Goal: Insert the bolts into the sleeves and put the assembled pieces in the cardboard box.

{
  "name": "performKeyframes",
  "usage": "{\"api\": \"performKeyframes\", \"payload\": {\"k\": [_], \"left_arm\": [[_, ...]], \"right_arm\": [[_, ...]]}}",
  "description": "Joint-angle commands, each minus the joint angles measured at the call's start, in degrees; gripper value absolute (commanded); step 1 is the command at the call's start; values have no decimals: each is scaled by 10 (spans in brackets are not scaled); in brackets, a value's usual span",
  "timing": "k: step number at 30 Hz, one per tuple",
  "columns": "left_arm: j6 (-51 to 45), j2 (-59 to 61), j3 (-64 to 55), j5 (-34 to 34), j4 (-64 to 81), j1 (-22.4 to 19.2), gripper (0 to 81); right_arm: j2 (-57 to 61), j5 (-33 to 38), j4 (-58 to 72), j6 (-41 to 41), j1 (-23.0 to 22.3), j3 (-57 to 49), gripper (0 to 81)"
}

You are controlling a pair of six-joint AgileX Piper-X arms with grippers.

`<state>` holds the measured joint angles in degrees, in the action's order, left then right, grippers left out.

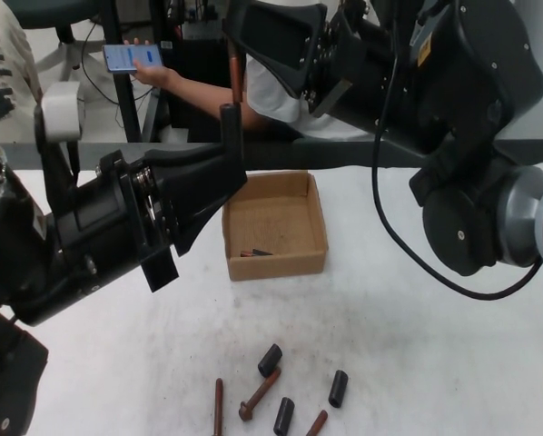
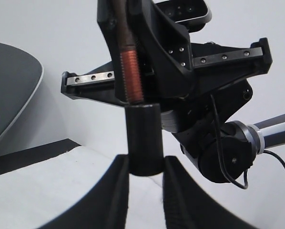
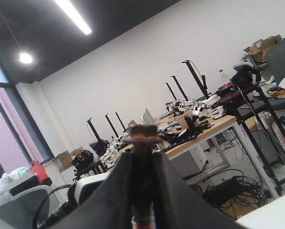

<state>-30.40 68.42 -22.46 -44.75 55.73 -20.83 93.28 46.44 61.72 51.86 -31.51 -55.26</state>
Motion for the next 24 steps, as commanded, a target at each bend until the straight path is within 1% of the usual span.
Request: {"api": "performKeyframes", "payload": {"k": [1, 5, 13, 18, 24], "left_arm": [[-1, 2, -1, 15, 20, -2, 3], [-1, 5, -1, 15, 20, -2, 3], [-1, 4, -1, 15, 22, -2, 3], [-1, 4, -4, 15, 26, 3, 3], [-1, 4, -4, 3, 30, 6, 3]], "right_arm": [[-4, 6, -2, -5, -12, -5, 8], [-4, 6, -2, -6, -24, -5, 8], [-4, 9, -2, -11, -26, -5, 8], [-4, 50, -2, -11, -23, -5, 8], [-4, 69, -2, -9, -9, -5, 8]]}}
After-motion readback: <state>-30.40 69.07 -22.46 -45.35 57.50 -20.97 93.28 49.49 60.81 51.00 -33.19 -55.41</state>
